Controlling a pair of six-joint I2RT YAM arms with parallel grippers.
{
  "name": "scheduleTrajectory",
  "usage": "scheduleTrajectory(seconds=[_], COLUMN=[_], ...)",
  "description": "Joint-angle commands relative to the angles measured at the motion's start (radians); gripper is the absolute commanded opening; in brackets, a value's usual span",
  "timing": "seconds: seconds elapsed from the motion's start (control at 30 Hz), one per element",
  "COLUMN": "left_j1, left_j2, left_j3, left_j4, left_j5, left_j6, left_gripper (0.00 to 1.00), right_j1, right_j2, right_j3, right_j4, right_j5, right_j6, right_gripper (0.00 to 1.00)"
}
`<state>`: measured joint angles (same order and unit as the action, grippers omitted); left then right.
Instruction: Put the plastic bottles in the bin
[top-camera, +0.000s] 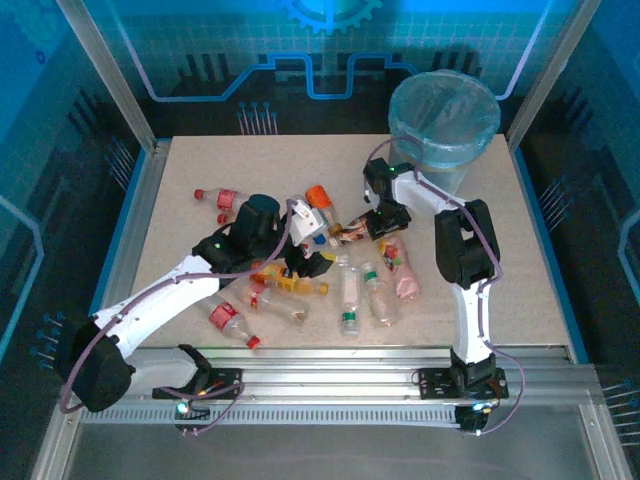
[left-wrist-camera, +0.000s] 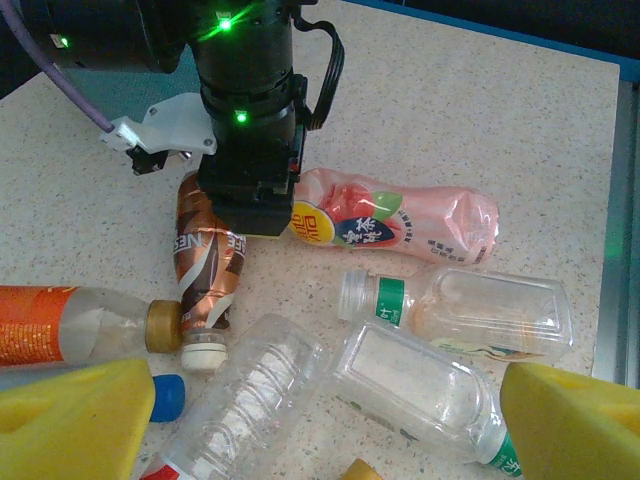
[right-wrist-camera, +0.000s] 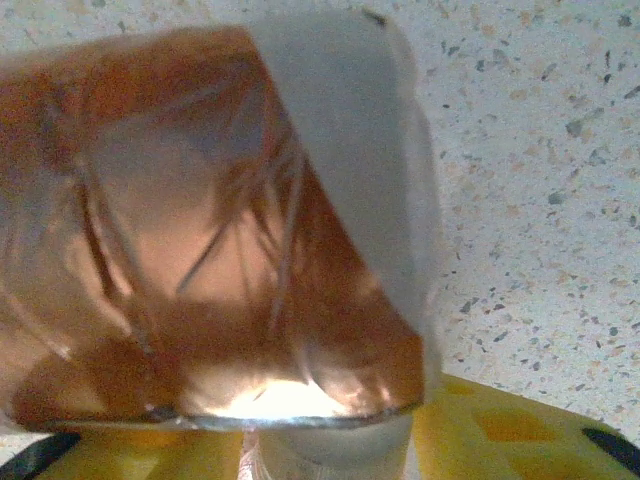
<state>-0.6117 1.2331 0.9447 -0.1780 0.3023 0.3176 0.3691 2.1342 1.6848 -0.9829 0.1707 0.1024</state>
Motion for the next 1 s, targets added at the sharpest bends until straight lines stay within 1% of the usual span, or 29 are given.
scheduleTrajectory(seconds=[0.0,0.23,0.67,0.8,0.97], left_j1=[-0.001,-0.001,-0.002,0.000,-0.002], left_j2=[-0.023,-0.040,-0.096,-0.111,-0.079], left_j3=[-0.012,-0.006,0.021,0.067,0.213], left_j4=[0.009,0.000,-0.009,-0.022,-0.057], left_j5=[-0.011,-0.015,-0.037,-0.040,-0.083], left_j6=[0.022,0.031,0.028,-0.008,-0.129], left_gripper=[0.90,0.91,0.91,0.90,0.89], right_j1=[-0.013,-0.010,0.034,0.053,0.075], right_j2=[-0.003,-0.072,-0.291,-0.387,-0.522], right_j3=[0.025,0.004,-0.048,-0.051,0.024], right_j4=[-0.016,-0.017,-0.033,-0.028,-0.010], right_j5=[-0.023,-0.013,-0.016,-0.048,-0.090], right_j6=[0.002,0.002,0.008,0.005,-0.008], right_gripper=[0.42,0.32,0.29,0.27,0.26])
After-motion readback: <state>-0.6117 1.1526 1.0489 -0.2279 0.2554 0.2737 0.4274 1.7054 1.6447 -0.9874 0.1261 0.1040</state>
